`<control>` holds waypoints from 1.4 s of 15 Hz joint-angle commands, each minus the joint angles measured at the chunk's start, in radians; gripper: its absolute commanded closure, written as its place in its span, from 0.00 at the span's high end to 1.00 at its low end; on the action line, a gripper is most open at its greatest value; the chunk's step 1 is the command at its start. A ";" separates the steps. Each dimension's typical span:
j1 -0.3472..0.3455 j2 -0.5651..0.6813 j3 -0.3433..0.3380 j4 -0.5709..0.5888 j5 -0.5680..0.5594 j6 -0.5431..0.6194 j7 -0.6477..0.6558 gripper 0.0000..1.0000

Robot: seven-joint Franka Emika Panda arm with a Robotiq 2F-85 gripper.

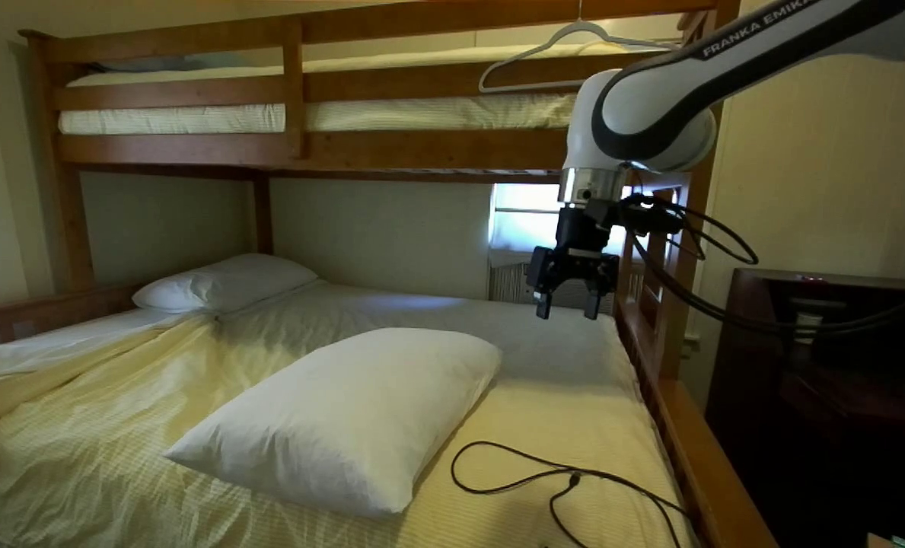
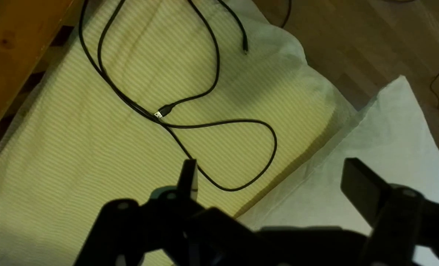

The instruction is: Move the white pillow to the right

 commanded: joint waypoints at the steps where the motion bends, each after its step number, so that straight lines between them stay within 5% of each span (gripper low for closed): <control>1: 0.006 0.002 -0.006 0.007 -0.001 -0.002 0.003 1.00; 6: -0.013 0.064 0.010 0.038 -0.033 0.070 0.113 1.00; 10: -0.027 0.278 0.004 0.117 -0.059 0.215 0.347 1.00; 17: 0.075 0.627 -0.079 0.346 -0.068 0.530 0.639 1.00; 18: 0.077 0.662 -0.079 0.378 -0.021 0.568 0.616 1.00; 19: 0.075 0.575 -0.082 0.281 -0.020 0.521 0.564 1.00; 21: 0.085 0.637 -0.091 0.337 -0.014 0.559 0.577 1.00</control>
